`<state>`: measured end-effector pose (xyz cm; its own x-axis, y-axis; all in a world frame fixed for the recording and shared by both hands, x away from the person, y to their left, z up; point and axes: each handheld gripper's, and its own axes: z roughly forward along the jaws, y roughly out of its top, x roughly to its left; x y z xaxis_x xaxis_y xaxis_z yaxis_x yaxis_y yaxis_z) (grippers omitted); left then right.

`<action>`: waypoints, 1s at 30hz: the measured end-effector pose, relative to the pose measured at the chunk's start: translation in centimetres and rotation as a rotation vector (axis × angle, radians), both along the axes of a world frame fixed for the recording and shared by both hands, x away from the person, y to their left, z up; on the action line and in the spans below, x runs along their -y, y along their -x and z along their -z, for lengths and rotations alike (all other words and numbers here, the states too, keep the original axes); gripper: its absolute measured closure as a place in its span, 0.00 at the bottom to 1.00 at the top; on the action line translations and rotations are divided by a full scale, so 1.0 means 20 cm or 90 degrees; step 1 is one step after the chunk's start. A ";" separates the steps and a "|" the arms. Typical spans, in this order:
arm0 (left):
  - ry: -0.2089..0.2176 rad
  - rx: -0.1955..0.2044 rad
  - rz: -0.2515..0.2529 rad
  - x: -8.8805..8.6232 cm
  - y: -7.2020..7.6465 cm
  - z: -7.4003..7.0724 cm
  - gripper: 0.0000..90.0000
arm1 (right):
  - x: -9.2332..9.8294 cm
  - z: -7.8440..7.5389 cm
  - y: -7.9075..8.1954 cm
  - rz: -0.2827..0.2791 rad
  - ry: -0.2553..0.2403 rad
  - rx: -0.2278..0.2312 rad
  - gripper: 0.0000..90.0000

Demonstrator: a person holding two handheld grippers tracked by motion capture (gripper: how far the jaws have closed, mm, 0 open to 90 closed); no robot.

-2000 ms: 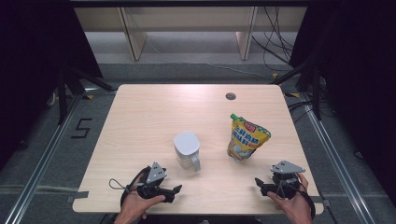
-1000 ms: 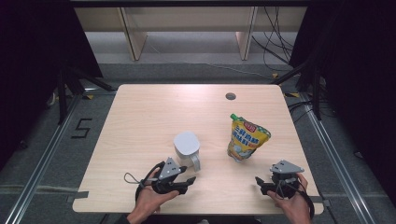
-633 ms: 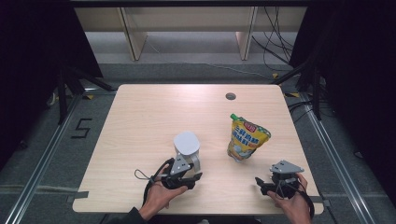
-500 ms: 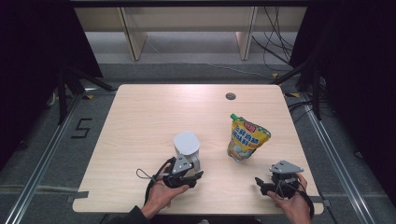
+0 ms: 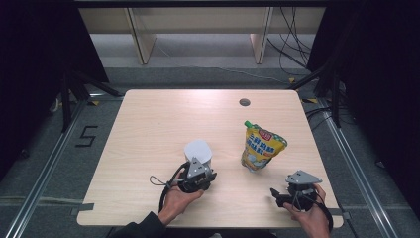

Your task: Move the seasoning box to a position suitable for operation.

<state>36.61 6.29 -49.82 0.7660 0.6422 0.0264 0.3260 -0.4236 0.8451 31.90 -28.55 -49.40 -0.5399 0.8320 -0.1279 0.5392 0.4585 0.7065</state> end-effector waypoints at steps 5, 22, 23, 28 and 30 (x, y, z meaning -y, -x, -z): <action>0.054 -0.060 -0.036 0.00 0.05 0.01 0.85 | 0.00 0.00 0.00 0.002 -0.003 0.000 0.24; 0.008 -0.059 -0.054 -0.33 0.17 -0.02 0.76 | 0.00 0.00 0.00 0.005 -0.005 -0.002 0.24; 0.009 -0.059 -0.059 -0.35 0.17 -0.02 0.75 | 0.00 0.00 0.00 0.005 -0.004 -0.002 0.24; 0.013 -0.050 -0.092 -0.44 0.17 -0.01 0.74 | 0.00 0.00 0.00 0.004 -0.005 -0.004 0.24; -0.006 -0.042 -0.093 -0.47 0.16 -0.02 0.74 | 0.00 0.00 0.00 0.004 -0.004 -0.004 0.24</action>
<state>33.40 15.66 -49.49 0.6651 0.7466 -0.0144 0.4388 -0.3752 0.8165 31.90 -28.58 -49.37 -0.5355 0.8361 -0.1188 0.5466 0.4504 0.7060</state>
